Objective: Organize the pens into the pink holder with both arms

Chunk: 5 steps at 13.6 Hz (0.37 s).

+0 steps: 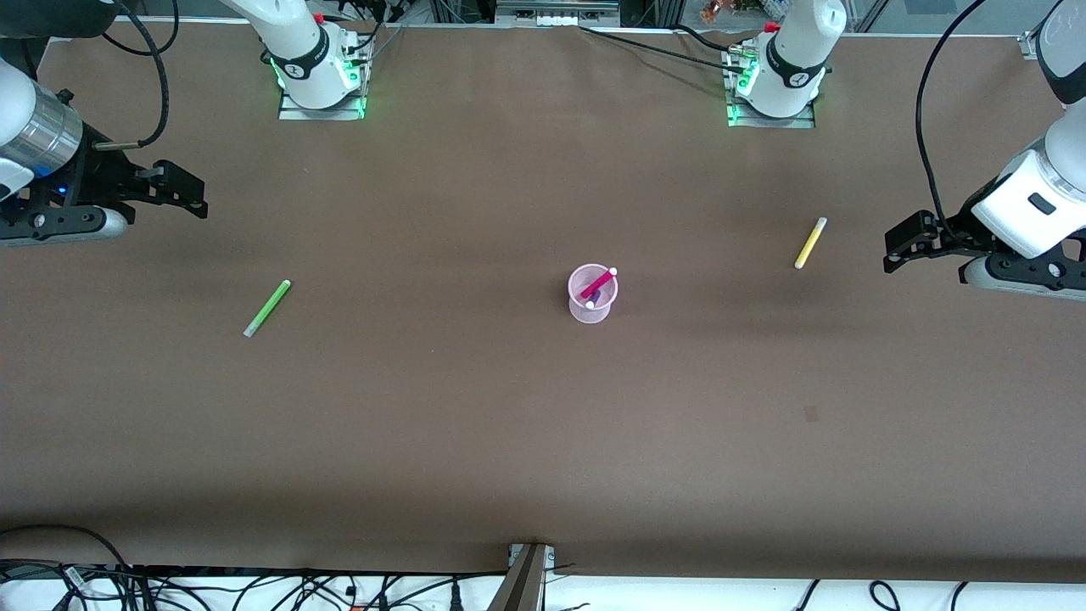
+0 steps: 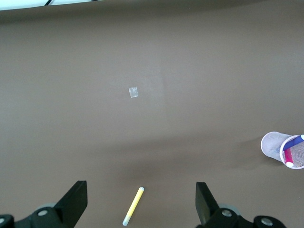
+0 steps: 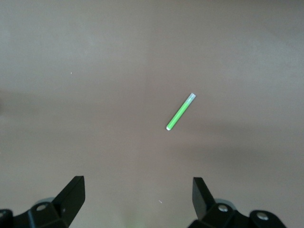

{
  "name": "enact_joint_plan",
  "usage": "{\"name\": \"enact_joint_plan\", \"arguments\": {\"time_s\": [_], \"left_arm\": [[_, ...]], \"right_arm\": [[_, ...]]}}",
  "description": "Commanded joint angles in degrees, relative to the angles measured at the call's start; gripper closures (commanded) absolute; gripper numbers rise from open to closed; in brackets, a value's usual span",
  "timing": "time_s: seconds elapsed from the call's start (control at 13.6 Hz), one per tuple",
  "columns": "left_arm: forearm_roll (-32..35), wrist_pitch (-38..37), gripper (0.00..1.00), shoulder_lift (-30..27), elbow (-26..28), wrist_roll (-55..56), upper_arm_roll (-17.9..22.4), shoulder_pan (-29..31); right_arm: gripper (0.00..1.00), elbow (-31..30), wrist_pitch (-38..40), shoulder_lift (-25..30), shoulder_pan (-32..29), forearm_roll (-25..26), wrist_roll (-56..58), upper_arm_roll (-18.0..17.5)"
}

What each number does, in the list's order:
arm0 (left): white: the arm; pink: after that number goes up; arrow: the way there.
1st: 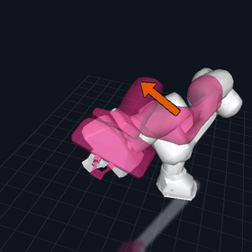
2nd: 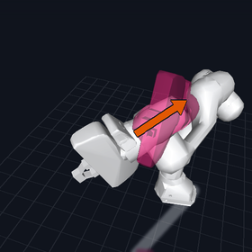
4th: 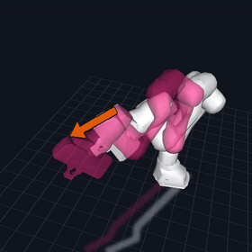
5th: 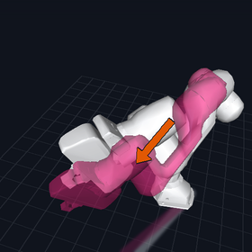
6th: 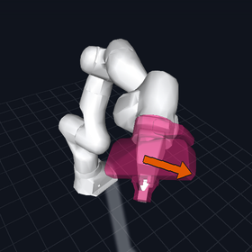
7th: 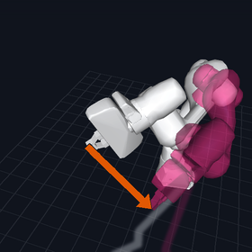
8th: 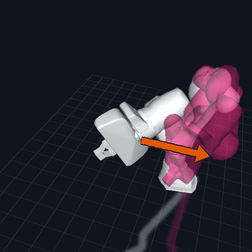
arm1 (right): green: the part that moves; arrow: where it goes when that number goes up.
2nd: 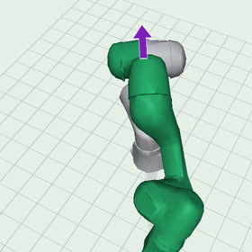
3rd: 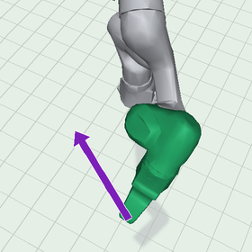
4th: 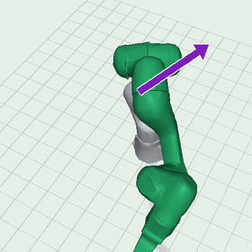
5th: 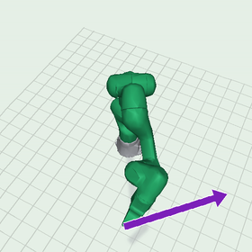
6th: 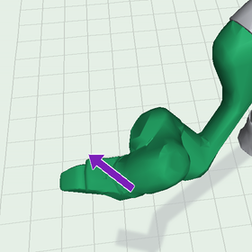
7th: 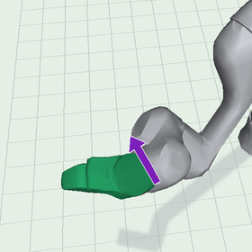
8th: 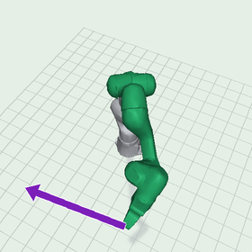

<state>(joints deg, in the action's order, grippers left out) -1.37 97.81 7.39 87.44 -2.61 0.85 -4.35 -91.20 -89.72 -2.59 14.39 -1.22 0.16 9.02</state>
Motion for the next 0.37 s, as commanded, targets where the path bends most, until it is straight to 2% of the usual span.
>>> {"name": "enact_joint_plan", "arguments": {"time_s": [0.0, 0.29], "left_arm": [[-0.83, -1.22, 0.00, 0.52, -1.31, 0.42, 0.11, -0.13], [-0.83, -1.22, 0.00, 0.60, -1.31, 0.42, 0.11, -0.13]], "right_arm": [[0.00, 2.25, 2.35, -0.31, 0.11, 0.96, 0.98, -0.32], [0.00, 3.93, 4.72, -0.31, -0.24, 0.87, 4.22, 1.17]]}}
